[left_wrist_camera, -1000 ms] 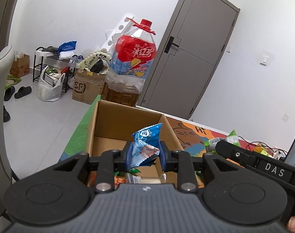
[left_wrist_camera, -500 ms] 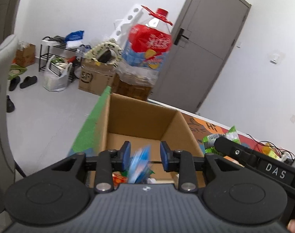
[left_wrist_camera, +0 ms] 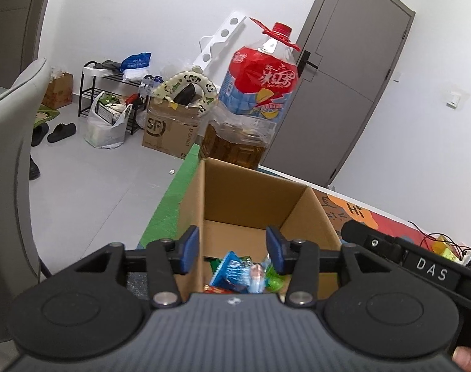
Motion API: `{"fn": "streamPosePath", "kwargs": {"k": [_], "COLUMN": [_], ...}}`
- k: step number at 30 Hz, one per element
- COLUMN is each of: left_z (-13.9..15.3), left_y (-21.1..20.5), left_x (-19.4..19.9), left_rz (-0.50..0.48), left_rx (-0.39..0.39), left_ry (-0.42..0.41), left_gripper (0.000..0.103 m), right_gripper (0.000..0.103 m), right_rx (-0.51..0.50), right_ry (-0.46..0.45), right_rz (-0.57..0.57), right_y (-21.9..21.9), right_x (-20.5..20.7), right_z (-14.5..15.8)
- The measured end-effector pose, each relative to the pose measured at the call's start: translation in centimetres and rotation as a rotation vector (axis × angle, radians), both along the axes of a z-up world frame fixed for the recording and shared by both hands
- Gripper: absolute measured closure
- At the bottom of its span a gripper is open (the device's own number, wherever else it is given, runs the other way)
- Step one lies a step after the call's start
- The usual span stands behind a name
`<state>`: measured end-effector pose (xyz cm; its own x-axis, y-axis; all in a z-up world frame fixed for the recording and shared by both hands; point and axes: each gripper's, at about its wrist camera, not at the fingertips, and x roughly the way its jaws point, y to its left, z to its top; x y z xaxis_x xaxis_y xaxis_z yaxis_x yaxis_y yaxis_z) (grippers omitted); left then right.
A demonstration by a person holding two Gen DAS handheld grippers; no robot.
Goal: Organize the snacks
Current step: 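Move both open tools back from the box to the snack pile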
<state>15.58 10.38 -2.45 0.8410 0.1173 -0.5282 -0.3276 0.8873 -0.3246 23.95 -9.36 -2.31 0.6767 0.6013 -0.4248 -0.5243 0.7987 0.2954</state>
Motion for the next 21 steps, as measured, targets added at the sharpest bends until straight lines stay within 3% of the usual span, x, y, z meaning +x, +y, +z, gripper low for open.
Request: {"fn": "streamPosePath", "kwargs": {"k": [5,8,12,21], "left_z": [0.0,0.1,0.2,0.6], "left_y": [-1.2,-1.9,-2.9,-5.6], "left_x": [0.2,0.2,0.2,0.0], "left_rz": [-0.024,-0.033,-0.051,-0.091], "left_rx": [0.000,0.000,0.006,0.014], "left_ry": [-0.005,-0.007,-0.015,-0.030], "left_gripper": [0.040,0.036,0.034,0.034], "right_gripper": [0.047,0.044,0.039,0.039], "right_rx": [-0.001,0.001,0.008,0.015], "right_ry": [0.017,0.019,0.019,0.022], "right_rz": [-0.037,-0.060,-0.086,-0.125], "right_y": [-1.5,-2.6,-3.9,-7.0], "right_x": [0.2,0.0,-0.1,-0.9], "right_z": [-0.4,-0.4,-0.4,-0.7]}}
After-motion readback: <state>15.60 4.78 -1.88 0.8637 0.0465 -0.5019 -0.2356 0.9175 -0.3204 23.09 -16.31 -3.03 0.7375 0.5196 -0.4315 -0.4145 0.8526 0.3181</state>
